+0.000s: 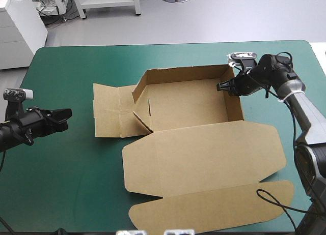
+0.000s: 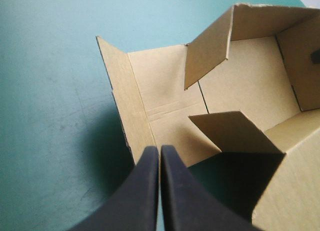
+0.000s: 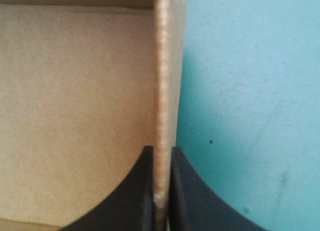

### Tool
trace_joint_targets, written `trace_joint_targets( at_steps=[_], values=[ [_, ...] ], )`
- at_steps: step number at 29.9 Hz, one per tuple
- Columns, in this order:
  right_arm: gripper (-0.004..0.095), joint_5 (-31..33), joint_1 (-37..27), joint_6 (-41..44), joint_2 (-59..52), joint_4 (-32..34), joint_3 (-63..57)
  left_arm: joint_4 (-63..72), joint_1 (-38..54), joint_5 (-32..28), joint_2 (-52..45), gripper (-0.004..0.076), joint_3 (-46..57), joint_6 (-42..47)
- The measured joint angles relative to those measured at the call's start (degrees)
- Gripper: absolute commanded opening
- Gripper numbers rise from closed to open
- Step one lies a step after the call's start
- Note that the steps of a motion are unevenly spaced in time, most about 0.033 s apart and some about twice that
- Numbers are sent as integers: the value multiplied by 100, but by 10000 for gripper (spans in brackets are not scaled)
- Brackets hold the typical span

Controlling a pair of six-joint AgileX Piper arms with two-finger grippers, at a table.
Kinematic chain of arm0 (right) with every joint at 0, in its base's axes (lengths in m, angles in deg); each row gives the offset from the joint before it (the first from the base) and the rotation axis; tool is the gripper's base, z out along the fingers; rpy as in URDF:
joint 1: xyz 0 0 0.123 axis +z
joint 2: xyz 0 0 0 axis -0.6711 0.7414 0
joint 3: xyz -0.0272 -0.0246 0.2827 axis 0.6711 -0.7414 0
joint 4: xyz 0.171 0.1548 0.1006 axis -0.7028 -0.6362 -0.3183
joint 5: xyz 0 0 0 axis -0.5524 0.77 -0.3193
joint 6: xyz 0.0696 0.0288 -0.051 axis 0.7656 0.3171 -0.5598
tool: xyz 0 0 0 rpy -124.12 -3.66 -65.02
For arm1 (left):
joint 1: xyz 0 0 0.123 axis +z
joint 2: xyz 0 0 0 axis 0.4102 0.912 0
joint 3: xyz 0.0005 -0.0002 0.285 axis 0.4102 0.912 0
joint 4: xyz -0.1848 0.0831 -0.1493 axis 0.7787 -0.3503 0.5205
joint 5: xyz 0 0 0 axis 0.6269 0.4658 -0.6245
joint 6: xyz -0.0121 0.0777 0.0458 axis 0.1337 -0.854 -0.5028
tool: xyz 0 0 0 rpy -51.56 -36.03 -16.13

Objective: Fold the box

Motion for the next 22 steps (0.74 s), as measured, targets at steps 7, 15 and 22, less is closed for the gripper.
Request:
trace_joint_targets(
  at_steps=[7,15,22],
  values=[
    [-11,-121,0,22,401,-79,289,0,0,2,0,-3,0,-91],
    [192,273,0,-163,708,-128,866,0,0,2,0,-3,0,-102],
    [676,389,0,-206,746,-245,1421,-41,0,2,0,-3,0,-102]
  ],
)
